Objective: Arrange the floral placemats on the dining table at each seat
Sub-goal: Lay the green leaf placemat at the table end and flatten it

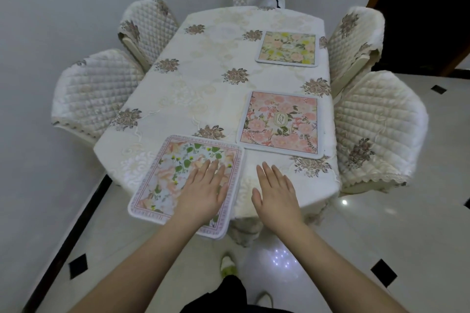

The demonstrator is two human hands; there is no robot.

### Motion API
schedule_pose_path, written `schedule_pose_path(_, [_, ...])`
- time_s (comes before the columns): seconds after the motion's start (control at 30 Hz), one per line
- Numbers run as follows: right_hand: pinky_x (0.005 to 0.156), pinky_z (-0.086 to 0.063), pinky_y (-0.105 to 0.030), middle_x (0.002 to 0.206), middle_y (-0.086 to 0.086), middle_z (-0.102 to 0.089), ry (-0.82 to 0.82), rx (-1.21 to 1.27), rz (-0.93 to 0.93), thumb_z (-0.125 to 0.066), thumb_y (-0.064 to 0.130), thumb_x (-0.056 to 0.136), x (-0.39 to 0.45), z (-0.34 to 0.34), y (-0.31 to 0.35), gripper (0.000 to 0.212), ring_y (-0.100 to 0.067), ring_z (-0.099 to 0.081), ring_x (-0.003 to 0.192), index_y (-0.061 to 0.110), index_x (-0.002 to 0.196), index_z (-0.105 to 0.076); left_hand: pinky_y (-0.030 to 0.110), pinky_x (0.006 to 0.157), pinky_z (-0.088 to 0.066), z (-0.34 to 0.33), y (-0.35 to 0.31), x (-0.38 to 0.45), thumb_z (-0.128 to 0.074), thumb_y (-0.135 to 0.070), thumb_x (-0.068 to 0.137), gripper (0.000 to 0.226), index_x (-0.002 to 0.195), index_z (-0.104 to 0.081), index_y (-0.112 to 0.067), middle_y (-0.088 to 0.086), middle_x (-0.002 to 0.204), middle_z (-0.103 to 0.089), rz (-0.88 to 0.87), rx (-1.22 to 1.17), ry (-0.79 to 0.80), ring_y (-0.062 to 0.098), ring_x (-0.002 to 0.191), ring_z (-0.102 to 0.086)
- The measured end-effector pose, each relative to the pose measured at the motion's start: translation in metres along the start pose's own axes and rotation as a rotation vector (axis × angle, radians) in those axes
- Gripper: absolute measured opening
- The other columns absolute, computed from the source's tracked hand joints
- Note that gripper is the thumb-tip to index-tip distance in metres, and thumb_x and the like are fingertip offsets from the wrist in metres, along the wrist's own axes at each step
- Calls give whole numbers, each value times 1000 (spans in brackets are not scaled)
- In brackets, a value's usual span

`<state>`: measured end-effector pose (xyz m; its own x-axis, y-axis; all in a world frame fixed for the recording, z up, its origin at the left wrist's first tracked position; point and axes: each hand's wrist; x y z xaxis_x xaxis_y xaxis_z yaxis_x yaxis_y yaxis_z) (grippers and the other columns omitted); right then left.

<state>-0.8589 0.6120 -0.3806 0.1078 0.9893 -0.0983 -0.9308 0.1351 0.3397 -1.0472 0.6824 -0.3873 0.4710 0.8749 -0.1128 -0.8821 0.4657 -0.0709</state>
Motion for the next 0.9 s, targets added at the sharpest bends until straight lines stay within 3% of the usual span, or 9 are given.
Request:
schedule_pose_path(0.17, [119,-15,-43,160,-4,-27,-20,-2,15,-12,44,89,-7,-3,12,72,-24,-20,148,15,152,-29,39,119,3,5,9,-14,2,-55,91,75,155,-18,-22,1,163,-13,-4,15,-6,17,151,0])
schedule_pose_path(0.3, [117,-20,-45,157,-5,-33,-32,-16,3,-17,42,90,-10,-12,26,69,-26,-27,146,13,150,-35,41,121,-1,2,26,-21,4,-56,90,77,155,-20,-22,-1,164,-11,-29,6,-9,17,151,1])
schedule_pose_path(0.63, [120,-4,-39,164,2,-9,53,-51,-109,-2,45,87,-1,-58,95,74,-19,-5,150,22,156,-12,41,120,-2,-20,122,-15,4,-55,90,75,156,-13,-25,1,163,-14,-134,-15,47,20,151,-7])
schedule_pose_path(0.8, [120,-5,-40,164,2,-5,70,-49,-234,-24,37,99,8,-82,125,60,-19,-4,150,21,156,-10,44,120,-11,-24,182,-1,-6,-54,93,71,153,-29,-22,4,161,-24,-174,-62,16,23,149,-15])
schedule_pose_path(0.9, [120,-9,-41,164,-1,-7,61,-59,-276,-31,37,100,12,-93,136,59,-21,-8,150,23,155,-14,44,119,-14,-29,203,-1,-9,-53,95,68,152,-30,-22,4,161,-24,-215,-67,27,25,149,-16])
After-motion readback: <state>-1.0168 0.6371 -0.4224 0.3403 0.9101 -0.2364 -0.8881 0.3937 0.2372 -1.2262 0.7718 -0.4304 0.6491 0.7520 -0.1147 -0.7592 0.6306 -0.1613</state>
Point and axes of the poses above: each hand's wrist, its own x-axis towards the middle knuckle, its own z-axis out of the back of the hand, y = z × x
